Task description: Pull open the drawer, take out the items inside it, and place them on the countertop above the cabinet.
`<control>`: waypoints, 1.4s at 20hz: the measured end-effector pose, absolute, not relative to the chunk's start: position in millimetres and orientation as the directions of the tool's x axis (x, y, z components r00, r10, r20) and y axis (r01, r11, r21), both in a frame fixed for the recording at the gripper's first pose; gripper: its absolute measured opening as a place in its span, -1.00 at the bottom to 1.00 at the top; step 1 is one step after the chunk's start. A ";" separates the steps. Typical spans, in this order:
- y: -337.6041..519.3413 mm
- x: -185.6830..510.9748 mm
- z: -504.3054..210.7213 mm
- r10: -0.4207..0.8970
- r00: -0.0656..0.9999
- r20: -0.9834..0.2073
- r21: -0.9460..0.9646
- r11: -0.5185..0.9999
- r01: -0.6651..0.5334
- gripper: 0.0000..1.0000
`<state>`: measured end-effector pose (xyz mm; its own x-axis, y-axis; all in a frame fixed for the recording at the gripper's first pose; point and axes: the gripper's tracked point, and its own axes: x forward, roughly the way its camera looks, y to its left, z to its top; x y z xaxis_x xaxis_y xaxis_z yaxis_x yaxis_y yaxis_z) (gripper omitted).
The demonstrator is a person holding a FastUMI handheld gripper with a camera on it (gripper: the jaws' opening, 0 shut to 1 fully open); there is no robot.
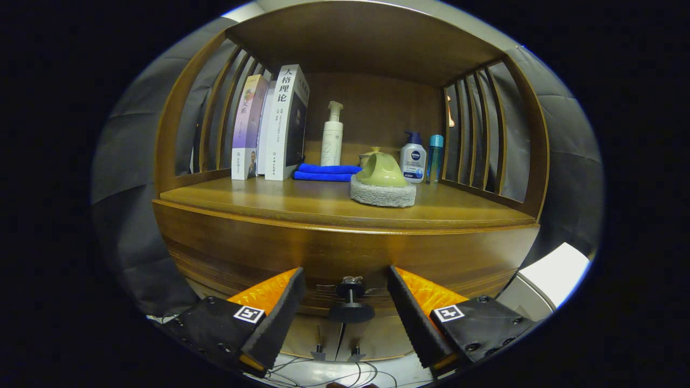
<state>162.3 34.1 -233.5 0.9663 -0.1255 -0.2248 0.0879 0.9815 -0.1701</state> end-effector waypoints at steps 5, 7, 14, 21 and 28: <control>39.8 149.9 -199.9 -0.107 0.977 -0.185 -0.152 0.985 0.079 0.95; 42.3 136.4 -175.6 -0.092 0.986 -0.142 -0.163 0.984 0.068 0.95; 35.3 84.8 -100.4 -0.049 0.998 -0.032 -0.134 0.990 0.045 0.98; 13.8 29.5 -53.4 -0.030 0.998 0.047 -0.103 0.994 0.034 0.98; -2.1 -14.6 -40.1 -0.052 0.991 0.124 -0.110 0.992 0.066 0.98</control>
<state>-14.6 -2.1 -40.1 0.9910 -0.0521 0.1237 0.0659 0.9918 -0.1098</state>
